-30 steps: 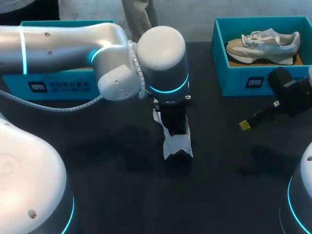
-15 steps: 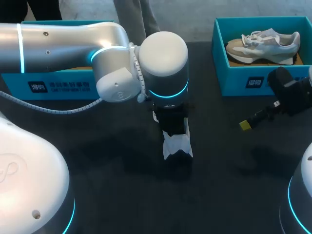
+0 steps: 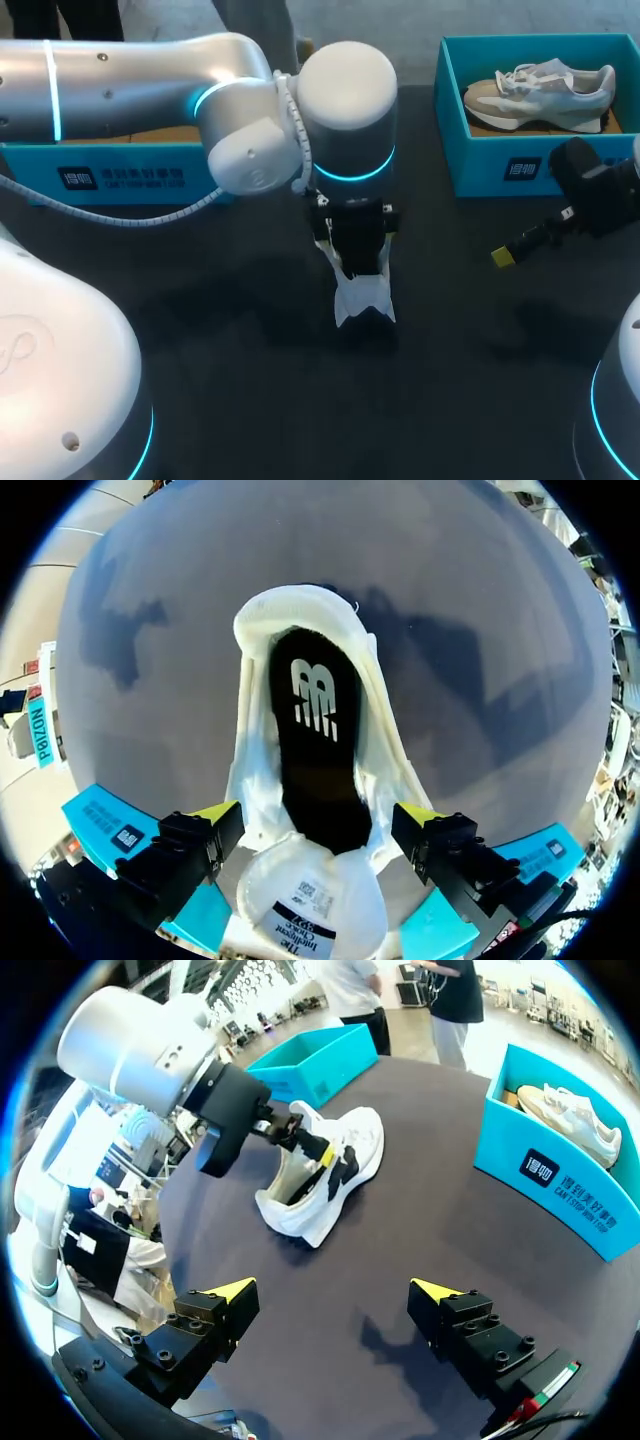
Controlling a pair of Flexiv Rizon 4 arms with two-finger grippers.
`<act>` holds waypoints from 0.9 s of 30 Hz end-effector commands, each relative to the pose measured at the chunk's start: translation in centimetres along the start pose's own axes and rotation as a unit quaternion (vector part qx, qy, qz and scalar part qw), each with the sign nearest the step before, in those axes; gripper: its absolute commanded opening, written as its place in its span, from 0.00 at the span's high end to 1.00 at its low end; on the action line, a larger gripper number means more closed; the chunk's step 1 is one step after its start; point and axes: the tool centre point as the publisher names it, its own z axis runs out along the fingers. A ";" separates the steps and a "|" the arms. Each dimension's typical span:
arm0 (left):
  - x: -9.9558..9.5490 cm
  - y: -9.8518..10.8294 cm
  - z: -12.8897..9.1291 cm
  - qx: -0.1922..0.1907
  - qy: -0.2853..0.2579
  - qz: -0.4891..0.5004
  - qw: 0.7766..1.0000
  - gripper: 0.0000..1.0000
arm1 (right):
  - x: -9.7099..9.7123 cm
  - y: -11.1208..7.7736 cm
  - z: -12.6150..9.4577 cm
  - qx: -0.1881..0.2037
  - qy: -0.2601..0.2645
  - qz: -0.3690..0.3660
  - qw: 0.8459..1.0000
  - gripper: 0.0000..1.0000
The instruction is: Take the shoe out of the shoebox, open the shoe tongue, remove and reinsert the insole, then place the shoe into the shoebox
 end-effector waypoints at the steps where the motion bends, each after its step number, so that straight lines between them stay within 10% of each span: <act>1: 0.1 0.8 -0.3 0.020 -0.003 0.002 1.000 0.00 | 0.0 0.0 0.0 0.000 -0.001 0.000 1.000 0.00; 24: 0.1 7.9 -4.2 -0.037 -0.014 0.021 0.999 0.00 | 0.0 0.0 0.0 0.000 -0.001 0.000 1.000 0.00; 27: -0.4 8.4 -4.2 -0.037 -0.021 0.031 0.999 0.22 | 0.0 0.0 0.0 0.000 -0.001 0.000 1.000 0.00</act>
